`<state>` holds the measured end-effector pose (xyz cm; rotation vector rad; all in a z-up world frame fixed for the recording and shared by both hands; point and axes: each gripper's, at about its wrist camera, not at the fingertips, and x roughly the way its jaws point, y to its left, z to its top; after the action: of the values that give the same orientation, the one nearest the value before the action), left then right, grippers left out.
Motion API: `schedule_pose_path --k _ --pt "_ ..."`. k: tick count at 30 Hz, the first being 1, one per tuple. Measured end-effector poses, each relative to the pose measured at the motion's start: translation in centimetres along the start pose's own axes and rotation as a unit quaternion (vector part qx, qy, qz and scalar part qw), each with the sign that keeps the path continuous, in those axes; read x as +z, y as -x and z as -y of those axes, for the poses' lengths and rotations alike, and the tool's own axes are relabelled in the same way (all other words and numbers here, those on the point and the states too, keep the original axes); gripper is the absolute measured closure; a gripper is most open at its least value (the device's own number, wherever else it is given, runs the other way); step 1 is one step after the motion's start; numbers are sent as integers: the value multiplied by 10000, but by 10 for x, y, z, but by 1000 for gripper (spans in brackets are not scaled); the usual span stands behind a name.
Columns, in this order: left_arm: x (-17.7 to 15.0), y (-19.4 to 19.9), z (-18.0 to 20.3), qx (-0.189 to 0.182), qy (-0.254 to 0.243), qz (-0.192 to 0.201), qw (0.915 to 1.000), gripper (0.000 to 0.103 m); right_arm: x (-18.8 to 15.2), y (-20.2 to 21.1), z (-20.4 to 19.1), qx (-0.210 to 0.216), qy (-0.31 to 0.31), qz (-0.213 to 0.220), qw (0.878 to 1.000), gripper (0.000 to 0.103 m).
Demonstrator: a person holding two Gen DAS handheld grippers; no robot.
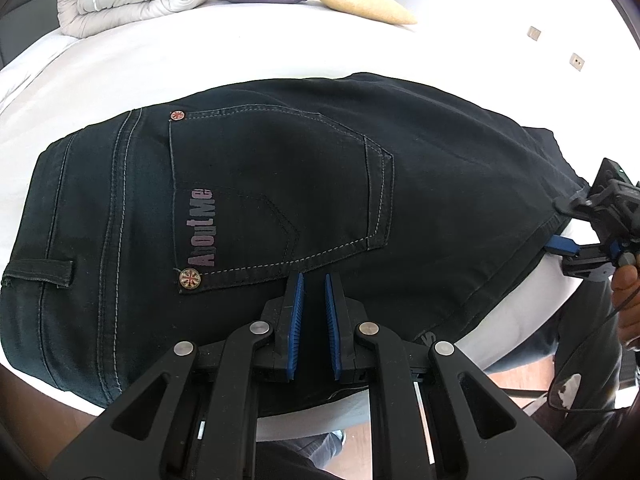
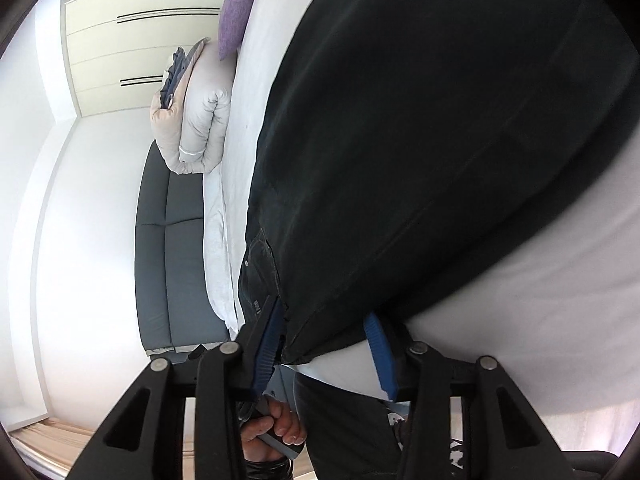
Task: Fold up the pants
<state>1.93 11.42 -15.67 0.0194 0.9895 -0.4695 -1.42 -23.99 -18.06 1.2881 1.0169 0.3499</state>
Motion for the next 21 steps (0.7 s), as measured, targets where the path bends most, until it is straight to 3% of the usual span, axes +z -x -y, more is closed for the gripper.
schedule_pose_path --k 1,3,10,16,19,21 --pt "0 0 1 8 -10 -4 10000 92 1 -5 0 -31 16 -51 10000 69" --pt "1 0 3 20 -26 -19 10000 92 1 -11 1 -135 113 -108 9998 95" --pt "2 1 12 132 -266 -156 9994 92 -14 -7 8 -353 405 -69 9985 100" --pt "0 6 11 129 -178 -82 9997 92 -18 -11 15 -105 343 -8 9994 102" --pt "-1 6 11 95 -116 -51 9999 92 -11 3 19 191 199 97 9996 85" --pt "-2 7 9 86 -80 -55 9999 92 -5 21 21 382 171 348 9985 64"
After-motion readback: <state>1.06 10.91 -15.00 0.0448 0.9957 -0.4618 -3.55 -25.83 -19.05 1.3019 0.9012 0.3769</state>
